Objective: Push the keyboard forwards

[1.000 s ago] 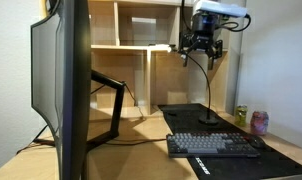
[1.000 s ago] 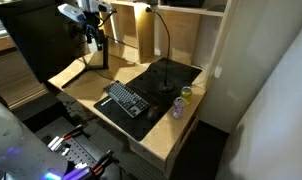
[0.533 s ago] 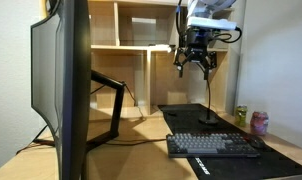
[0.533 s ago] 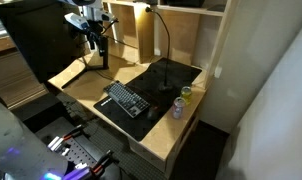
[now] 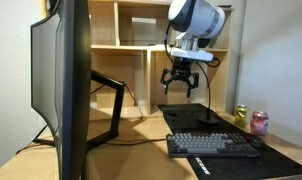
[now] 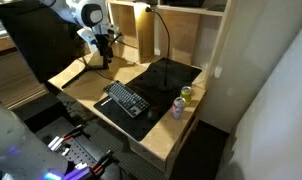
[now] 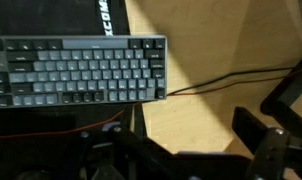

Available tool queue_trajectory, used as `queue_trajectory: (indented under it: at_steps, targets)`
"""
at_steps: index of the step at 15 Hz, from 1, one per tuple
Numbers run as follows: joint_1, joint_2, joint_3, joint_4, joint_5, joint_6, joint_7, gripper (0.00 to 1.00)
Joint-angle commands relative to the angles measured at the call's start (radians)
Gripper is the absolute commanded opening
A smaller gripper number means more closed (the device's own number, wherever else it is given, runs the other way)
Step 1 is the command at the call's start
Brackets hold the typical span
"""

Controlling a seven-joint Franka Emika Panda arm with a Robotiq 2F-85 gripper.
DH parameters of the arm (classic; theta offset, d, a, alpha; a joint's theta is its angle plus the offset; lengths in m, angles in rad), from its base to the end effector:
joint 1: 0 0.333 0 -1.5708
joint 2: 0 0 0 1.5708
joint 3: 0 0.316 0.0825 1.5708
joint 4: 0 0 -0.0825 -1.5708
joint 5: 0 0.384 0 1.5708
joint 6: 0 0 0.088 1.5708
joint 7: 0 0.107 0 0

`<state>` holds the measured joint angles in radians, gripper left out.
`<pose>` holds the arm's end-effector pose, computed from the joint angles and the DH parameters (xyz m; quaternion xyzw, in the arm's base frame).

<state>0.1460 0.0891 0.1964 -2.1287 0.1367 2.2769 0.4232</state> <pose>0.5274 0.1903 0.3743 -0.9941 0.0836 -0.0047 0.0687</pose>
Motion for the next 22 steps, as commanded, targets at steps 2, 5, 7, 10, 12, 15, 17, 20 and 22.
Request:
queue_trajectory:
  at_steps: [2,5,7,10,12,15,17,20,22]
  targets:
    - [0.058,0.120,-0.028,0.024,-0.071,0.220,0.135,1.00]
    - [0.064,0.112,-0.030,0.010,-0.041,0.196,0.113,1.00]
    - [0.065,0.111,-0.031,0.010,-0.041,0.196,0.114,1.00]
    - [0.084,0.166,-0.048,0.033,-0.100,0.201,0.164,1.00]
    - [0.100,0.223,-0.055,0.059,-0.123,0.250,0.185,1.00]
    - [0.136,0.271,-0.091,0.071,-0.178,0.323,0.238,1.00]
    - [0.165,0.300,-0.123,0.084,-0.215,0.356,0.278,1.00]
    - [0.203,0.329,-0.169,0.105,-0.272,0.388,0.325,1.00]
    - [0.240,0.345,-0.217,0.114,-0.330,0.436,0.390,1.00]
